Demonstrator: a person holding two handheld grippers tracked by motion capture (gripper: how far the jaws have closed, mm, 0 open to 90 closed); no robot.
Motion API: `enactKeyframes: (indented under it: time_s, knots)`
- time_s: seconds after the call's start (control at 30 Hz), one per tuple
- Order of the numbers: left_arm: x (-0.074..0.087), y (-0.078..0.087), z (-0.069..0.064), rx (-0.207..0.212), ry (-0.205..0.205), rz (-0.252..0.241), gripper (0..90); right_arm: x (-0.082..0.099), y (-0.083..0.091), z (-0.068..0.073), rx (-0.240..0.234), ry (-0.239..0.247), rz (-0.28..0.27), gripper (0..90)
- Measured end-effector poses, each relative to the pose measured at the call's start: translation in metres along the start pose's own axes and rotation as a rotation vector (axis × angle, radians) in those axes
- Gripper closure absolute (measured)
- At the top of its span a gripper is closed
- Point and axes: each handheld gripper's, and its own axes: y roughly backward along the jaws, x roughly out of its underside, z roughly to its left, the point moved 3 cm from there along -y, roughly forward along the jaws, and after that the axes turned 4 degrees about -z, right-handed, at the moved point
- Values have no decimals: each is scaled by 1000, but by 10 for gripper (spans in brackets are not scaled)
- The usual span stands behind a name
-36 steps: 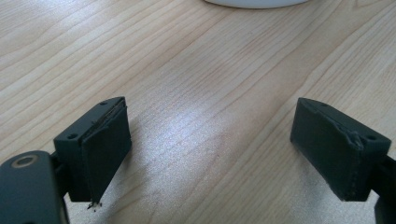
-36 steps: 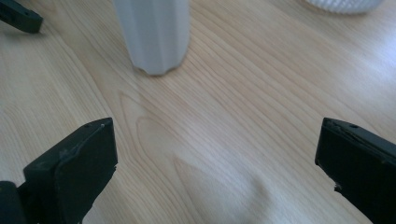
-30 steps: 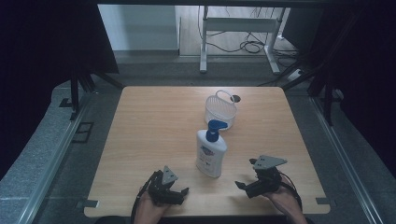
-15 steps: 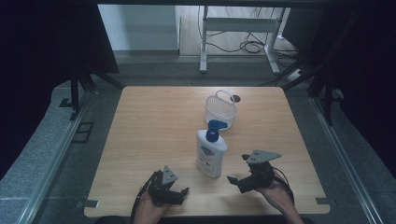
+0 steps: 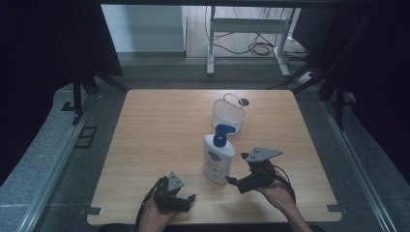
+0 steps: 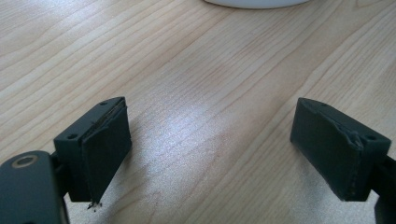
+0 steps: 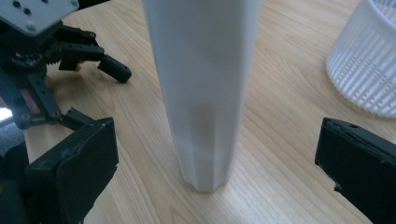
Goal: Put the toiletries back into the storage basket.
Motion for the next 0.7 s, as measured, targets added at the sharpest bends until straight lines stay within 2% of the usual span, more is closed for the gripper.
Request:
enactKeyframes:
  time_s: [0.13,0.3,0.7]
  knots:
    - [0,0,0,-1,2,0,117,-9,-4,0,4,0,-5,2]
    - [0,-1,0,-3,2,-1,117,-17,-10,0,-13,-4,-11,21]
    - [0,-1,-1,-3,6,-2,117,-33,-27,6,-22,36,-27,131]
